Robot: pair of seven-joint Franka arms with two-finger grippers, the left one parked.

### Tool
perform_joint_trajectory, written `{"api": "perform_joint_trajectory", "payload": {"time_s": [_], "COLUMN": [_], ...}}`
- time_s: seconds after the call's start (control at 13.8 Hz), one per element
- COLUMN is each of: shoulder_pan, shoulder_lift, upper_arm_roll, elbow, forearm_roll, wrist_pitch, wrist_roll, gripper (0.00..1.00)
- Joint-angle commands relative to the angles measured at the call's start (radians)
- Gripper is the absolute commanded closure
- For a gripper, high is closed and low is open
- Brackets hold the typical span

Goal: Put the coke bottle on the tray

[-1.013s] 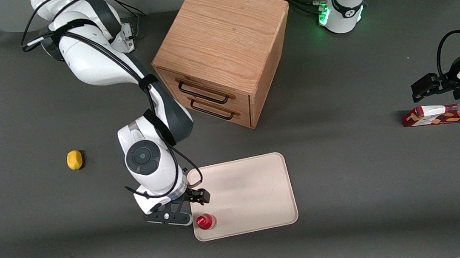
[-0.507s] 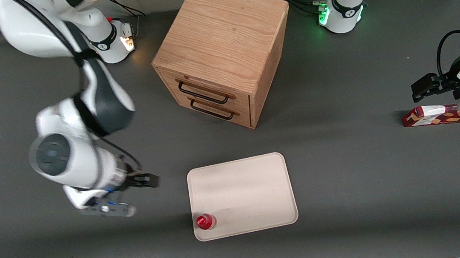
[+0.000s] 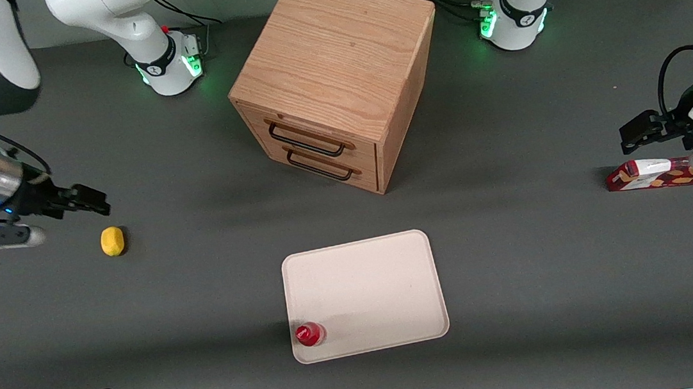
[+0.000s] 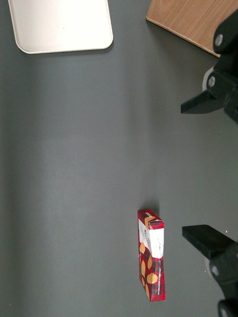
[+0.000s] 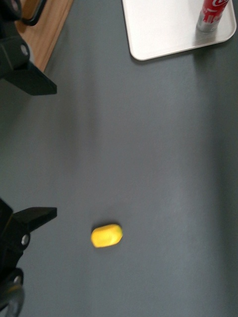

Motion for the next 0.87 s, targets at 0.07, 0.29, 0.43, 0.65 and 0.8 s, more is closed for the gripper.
{"api": "perform_joint_trajectory", "payload": {"time_s": [0.07,0.29,0.43,0.65,0.8], "shoulder_pan": [-0.064,-0.061,-0.066,-0.114,-0.124], "shoulder_lift": [-0.021,-0.021,-0.013,-0.008,-0.007], "upper_arm_roll": [0.028,0.028,0.028,0.061,0.069], "elbow": [0.022,0.061,0.070,0.079,0.087], "forearm_roll": [0.005,0.003,0.005,0.015,0.015], "wrist_pitch": [-0.063,-0.084,-0.090,-0.090,-0.090], "wrist_roll": [-0.054,-0.051,-0.053,-0.054,-0.053], "gripper": [0.00,0.00,0.00,0.00,0.00]}}
